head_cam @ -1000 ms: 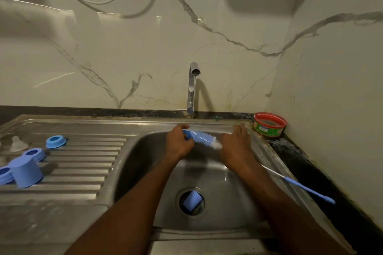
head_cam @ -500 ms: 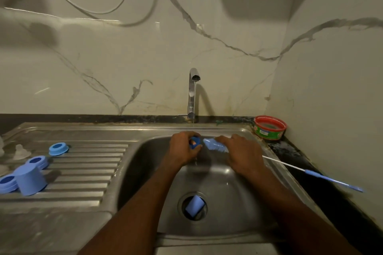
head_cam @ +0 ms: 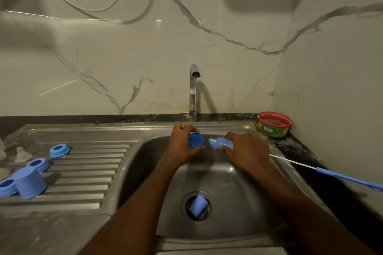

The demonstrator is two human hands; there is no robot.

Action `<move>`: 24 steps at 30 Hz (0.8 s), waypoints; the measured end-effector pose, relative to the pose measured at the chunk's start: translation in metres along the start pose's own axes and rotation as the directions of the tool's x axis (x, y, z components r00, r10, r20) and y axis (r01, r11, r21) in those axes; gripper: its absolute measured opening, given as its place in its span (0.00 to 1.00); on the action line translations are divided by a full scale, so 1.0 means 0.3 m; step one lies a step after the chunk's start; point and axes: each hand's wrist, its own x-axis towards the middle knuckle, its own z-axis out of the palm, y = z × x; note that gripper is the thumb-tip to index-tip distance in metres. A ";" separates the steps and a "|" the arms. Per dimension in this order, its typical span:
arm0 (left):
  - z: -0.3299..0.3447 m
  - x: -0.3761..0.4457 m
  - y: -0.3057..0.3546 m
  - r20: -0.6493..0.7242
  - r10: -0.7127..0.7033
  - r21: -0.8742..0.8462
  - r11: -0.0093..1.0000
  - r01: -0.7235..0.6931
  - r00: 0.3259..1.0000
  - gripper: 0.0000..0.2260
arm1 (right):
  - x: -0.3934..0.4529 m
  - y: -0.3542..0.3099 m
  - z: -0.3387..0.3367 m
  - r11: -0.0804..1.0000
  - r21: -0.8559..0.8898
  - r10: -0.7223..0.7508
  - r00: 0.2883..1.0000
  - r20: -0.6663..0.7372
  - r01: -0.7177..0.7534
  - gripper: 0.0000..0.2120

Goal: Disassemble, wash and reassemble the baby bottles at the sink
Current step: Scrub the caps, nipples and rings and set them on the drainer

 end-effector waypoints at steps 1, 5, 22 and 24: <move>0.005 0.003 -0.002 0.006 -0.008 -0.006 1.000 0.008 1.000 0.29 | 0.003 -0.003 0.005 1.000 0.015 0.004 1.000 0.007 -0.004 0.21; 0.012 0.004 -0.010 0.023 -0.077 -0.029 0.997 0.078 0.997 0.28 | 0.000 -0.012 0.005 1.000 0.009 -0.017 1.000 -0.016 0.017 0.19; 0.000 0.013 0.023 0.181 0.086 0.140 0.984 -0.113 0.980 0.20 | 0.019 -0.175 0.010 0.972 -0.192 -0.109 0.984 0.139 0.134 0.16; -0.003 -0.005 -0.001 0.141 0.035 0.144 0.988 -0.056 0.989 0.22 | 0.020 -0.163 -0.005 0.982 -0.134 -0.126 0.990 0.066 0.134 0.15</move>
